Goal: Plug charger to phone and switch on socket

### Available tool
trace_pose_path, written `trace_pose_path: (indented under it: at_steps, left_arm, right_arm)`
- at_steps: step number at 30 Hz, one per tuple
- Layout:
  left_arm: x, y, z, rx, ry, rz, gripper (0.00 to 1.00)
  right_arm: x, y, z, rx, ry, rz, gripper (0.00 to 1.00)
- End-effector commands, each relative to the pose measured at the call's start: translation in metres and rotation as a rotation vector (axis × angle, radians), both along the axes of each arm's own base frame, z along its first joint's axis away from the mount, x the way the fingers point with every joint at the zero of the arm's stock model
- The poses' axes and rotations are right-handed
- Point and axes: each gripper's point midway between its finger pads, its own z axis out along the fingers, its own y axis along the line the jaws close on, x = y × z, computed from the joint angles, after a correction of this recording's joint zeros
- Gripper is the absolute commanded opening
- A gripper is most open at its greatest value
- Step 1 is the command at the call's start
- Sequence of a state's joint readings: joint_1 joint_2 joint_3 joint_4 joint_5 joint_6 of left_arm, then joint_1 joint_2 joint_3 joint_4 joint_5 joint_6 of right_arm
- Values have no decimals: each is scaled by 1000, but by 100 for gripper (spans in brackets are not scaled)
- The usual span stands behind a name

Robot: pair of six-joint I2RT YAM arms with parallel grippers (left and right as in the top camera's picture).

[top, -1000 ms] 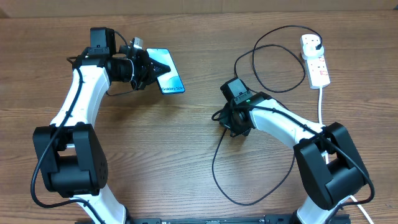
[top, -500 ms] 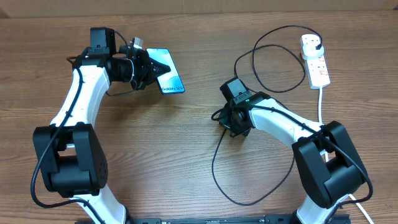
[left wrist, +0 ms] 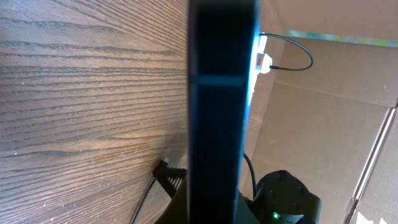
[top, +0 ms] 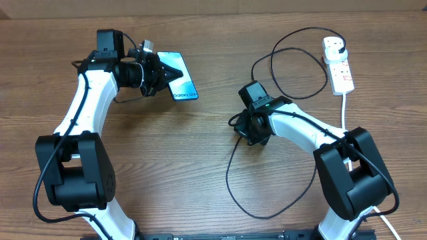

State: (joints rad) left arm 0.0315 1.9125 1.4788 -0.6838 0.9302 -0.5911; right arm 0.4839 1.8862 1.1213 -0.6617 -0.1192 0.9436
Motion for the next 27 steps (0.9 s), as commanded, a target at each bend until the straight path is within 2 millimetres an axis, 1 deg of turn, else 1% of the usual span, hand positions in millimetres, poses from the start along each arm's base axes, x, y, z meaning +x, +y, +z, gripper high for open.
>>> trace_pose_path:
  at_steps: [1, 3, 5, 7, 9, 12, 13, 15, 16, 18, 20, 21, 23, 25, 27]
  left_arm:
    - [2, -6, 13, -18, -60, -37, 4]
    - [2, -6, 13, -18, -62, -37, 4]
    - [2, -6, 14, -18, -62, -38, 4]
    - [1, -9, 17, -40, -70, -52, 4]
    - [-2, -17, 31, -116, -103, -94, 4]
    - [-8, -30, 62, -278, -183, -191, 4]
    - [-12, -33, 75, -344, -220, -237, 4]
    - [-21, -37, 95, -445, -267, -309, 4]
    - [-23, -37, 101, -473, -271, -327, 4]
    - [-28, -38, 108, -516, -269, -354, 4]
    - [-30, -38, 111, -533, -269, -366, 4]
    - [-31, -38, 112, -537, -268, -368, 4]
    - [-32, -41, 111, -542, -253, -372, 4]
    - [-34, -46, 111, -546, -234, -378, 4]
    - [-38, -53, 111, -550, -222, -395, 4]
  right_arm:
    - [-6, -5, -16, -27, 43, -6, 4]
    - [-5, -1, -15, -5, 37, 9, 4]
    - [-2, 9, -12, 53, 25, 50, 4]
    - [1, 26, -2, 155, 0, 125, 4]
    - [4, 40, 14, 251, -27, 179, 4]
    - [6, 59, 50, 422, -94, 280, 4]
    - [6, 69, 72, 513, -137, 348, 4]
    - [-2, 82, 113, 670, -207, 462, 4]
    - [-7, 86, 133, 737, -238, 515, 4]
    - [-19, 88, 162, 821, -281, 585, 4]
    - [-34, 89, 192, 902, -334, 675, 4]
    - [-39, 90, 200, 927, -347, 703, 4]
    - [-53, 91, 223, 1009, -397, 790, 4]
    - [-60, 91, 236, 1058, -420, 833, 4]
    - [-62, 91, 239, 1071, -421, 840, 4]
